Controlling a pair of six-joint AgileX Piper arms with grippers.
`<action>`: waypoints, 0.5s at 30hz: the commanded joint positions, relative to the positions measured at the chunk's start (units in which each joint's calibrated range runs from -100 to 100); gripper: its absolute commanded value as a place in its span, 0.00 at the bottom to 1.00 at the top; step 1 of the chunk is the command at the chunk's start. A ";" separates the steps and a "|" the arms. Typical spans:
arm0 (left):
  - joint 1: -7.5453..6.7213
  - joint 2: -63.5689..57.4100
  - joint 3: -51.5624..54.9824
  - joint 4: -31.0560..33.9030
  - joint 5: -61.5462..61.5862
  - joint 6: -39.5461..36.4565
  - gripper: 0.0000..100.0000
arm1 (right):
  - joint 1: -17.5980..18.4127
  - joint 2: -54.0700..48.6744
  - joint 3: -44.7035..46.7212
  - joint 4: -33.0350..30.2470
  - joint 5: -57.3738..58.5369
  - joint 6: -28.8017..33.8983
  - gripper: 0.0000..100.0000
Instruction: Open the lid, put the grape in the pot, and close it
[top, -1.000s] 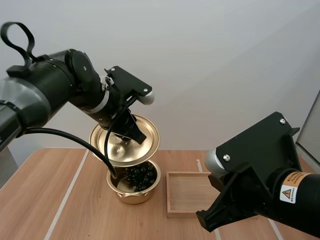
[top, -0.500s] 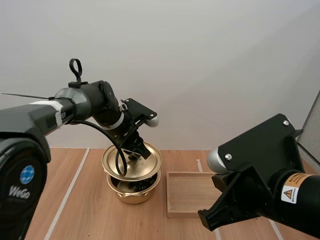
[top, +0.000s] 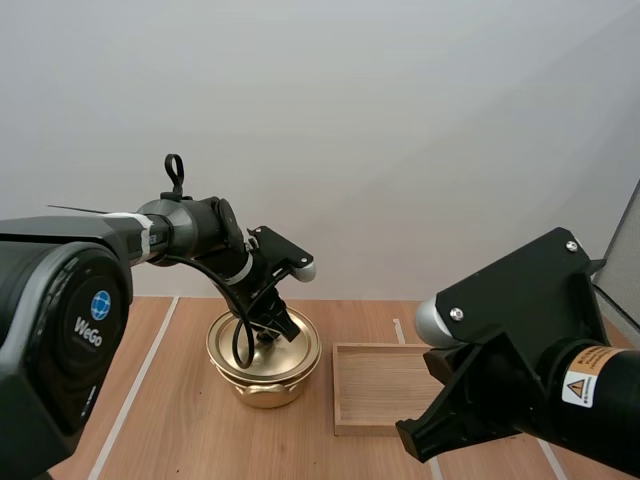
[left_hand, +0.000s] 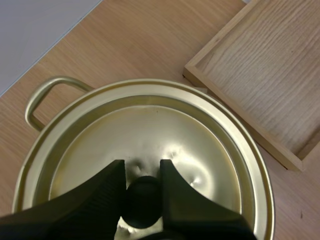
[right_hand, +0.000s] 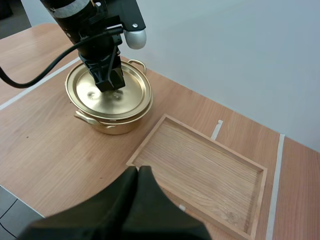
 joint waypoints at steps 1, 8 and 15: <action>-0.22 -0.14 0.18 -2.27 -2.41 0.52 0.00 | -0.27 -0.49 0.09 0.15 -0.45 -0.42 0.00; -0.22 1.86 0.28 -3.46 -2.41 1.54 0.00 | -0.36 -0.49 0.09 0.15 -0.45 -0.42 0.00; -0.22 2.08 0.28 -3.46 -2.81 1.54 0.00 | -0.36 -0.49 0.09 0.15 -0.45 -0.42 0.00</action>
